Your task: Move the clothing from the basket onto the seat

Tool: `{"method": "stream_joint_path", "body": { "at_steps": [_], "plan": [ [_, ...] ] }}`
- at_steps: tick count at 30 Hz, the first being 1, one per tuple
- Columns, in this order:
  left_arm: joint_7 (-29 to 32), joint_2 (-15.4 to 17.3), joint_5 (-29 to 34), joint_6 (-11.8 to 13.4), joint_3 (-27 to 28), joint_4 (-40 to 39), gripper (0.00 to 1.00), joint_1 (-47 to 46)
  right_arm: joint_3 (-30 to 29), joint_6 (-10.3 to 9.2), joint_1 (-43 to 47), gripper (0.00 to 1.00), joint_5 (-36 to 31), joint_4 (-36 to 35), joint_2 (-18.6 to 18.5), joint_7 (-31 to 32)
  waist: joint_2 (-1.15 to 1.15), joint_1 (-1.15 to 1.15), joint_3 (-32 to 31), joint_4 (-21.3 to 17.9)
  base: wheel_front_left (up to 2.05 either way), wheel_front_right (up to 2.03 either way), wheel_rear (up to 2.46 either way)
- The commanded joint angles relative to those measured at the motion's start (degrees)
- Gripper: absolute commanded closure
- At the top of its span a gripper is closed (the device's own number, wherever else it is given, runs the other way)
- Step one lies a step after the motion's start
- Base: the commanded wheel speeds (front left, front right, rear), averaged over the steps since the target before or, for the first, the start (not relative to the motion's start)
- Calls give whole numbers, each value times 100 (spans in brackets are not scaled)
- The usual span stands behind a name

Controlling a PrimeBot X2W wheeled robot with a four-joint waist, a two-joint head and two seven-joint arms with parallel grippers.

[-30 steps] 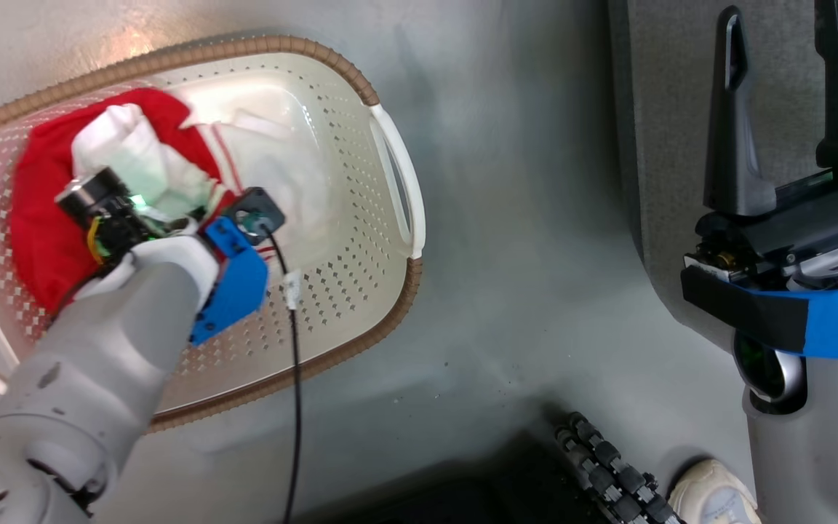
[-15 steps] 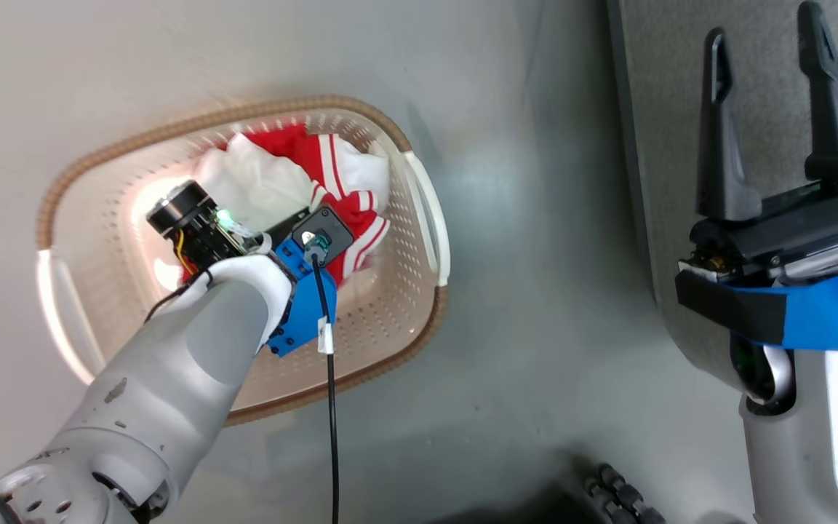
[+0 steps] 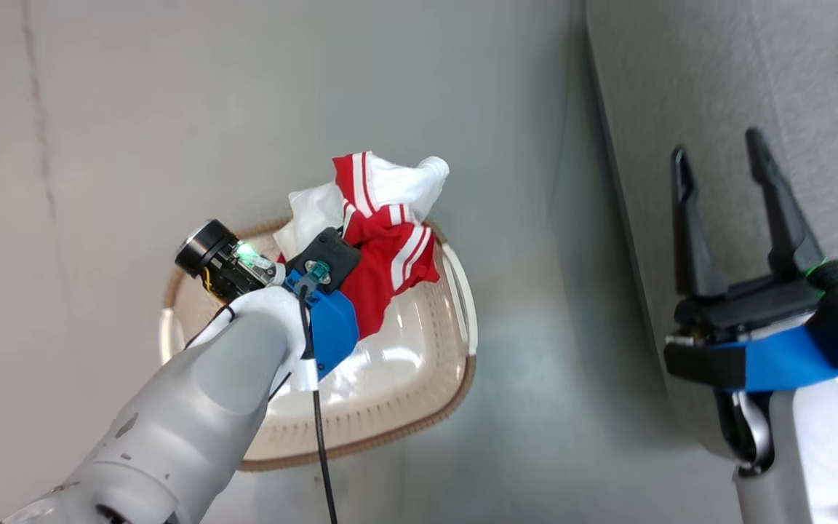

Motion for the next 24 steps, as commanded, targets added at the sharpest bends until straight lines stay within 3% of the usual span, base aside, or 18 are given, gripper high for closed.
{"method": "stream_joint_path", "body": {
  "at_steps": [1, 12, 24],
  "plan": [
    [-33, 58, -36, 52, 90, -183, 100, 94, -6, 1, 140, 0, -14, 55, -26, -21, 0, 0, -597, 153, 0, 0, 0],
    [-35, 541, 13, 270, 989, -1668, 100, 826, 97, 1, 975, 0, 91, 422, -127, -20, 0, 0, -1873, 320, 0, 0, 0],
    [-36, 535, 89, 321, 1728, -2519, 100, 1662, 267, 1, 1656, 0, 210, 651, -73, -20, 0, 0, -3008, 438, 0, 0, 0]
  ]
}}
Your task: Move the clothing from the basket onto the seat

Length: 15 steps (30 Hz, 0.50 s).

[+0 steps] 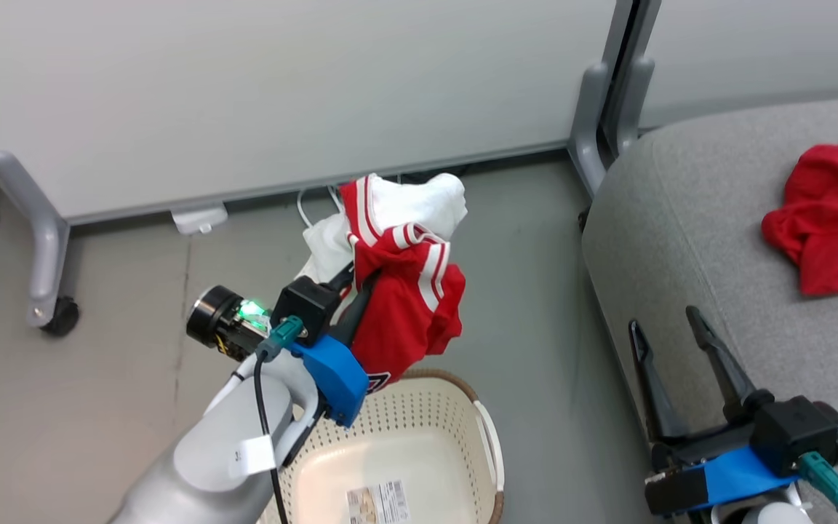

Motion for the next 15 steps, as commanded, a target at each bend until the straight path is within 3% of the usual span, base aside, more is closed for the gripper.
{"method": "stream_joint_path", "body": {
  "at_steps": [1, 15],
  "plan": [
    [-27, -34, 26, 34, 77, -102, 100, 130, 20, 1, 154, 0, 10, 24, 12, -20, -1, 2, -298, 71, 0, 0, 0],
    [-27, -134, 215, 19, 217, -613, 100, 484, 135, 1, 388, 0, 105, 82, 75, -20, -1, 2, -490, 210, 0, 0, 0]
  ]
}}
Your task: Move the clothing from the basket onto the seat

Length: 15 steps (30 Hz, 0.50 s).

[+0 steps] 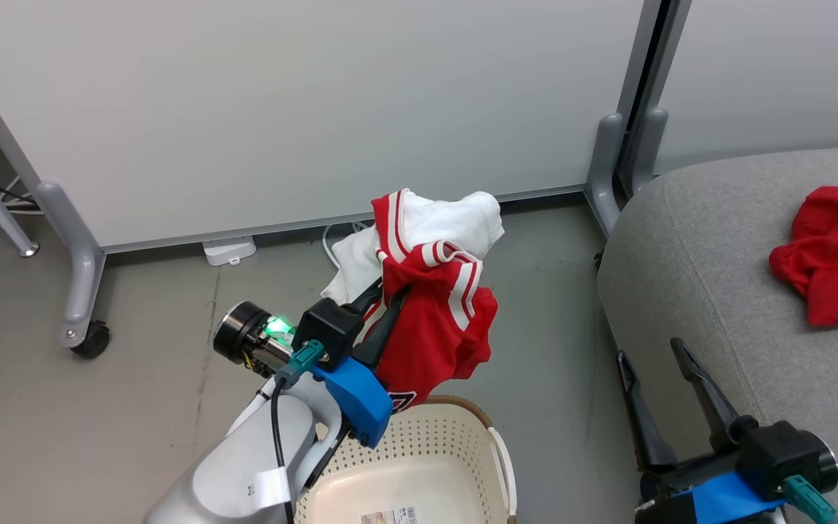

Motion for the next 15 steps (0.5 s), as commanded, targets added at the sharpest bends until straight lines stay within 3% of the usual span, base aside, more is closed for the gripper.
{"method": "stream_joint_path", "body": {
  "at_steps": [1, 15],
  "plan": [
    [-28, -6, 21, -21, 47, -32, 100, 55, 9, 1, 29, 0, 32, 18, 13, -20, 0, 1, 3, -1, 0, 0, 0],
    [-28, -203, 253, -114, -44, -180, 100, -296, 906, 1, -833, 0, 204, 430, -144, -20, 0, 1, 269, 154, 0, 0, 0]
  ]
}}
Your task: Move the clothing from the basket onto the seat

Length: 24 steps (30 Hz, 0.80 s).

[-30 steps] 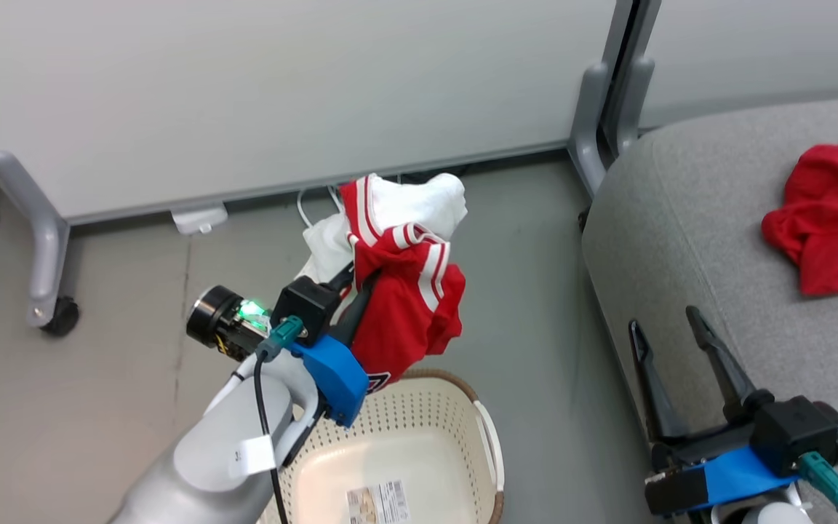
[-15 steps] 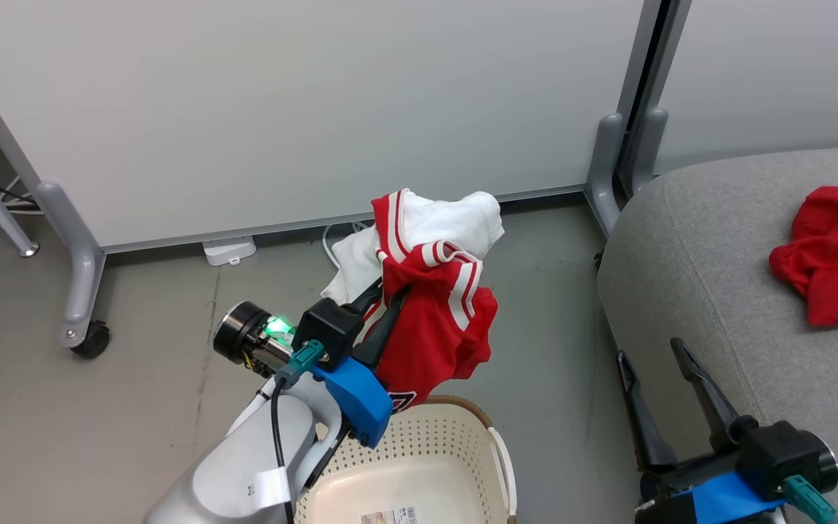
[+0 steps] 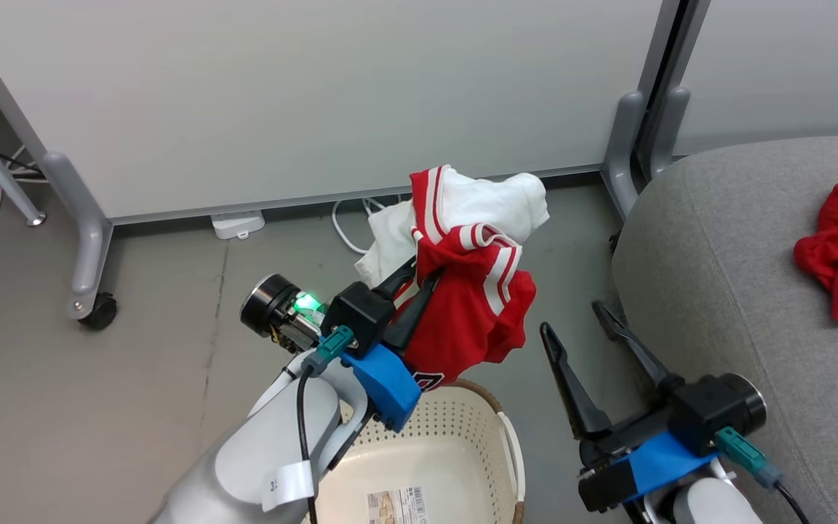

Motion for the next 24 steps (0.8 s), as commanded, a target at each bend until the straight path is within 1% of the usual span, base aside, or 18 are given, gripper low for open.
{"method": "stream_joint_path", "body": {
  "at_steps": [1, 8, 18, 24],
  "plan": [
    [-28, -14, 22, -23, -11, -24, 100, -110, 41, 1, -107, 0, 57, 45, -15, -20, 0, 0, 60, 38, 0, 0, 0],
    [-29, -143, 139, -76, -77, -68, 100, -309, 363, 1, -777, 0, 89, 580, 20, -20, 0, 0, 274, 179, 0, 0, 0],
    [-29, -377, 251, -135, -231, -319, 100, -505, 426, 1, -1415, 0, 135, 1496, 45, -20, 0, 0, 510, 436, 0, 0, 0],
    [-29, -429, 292, -163, -261, -439, 100, -515, 547, 1, -1704, 0, 331, 1696, 91, -20, 0, 0, 587, 487, 0, 0, 0]
  ]
}}
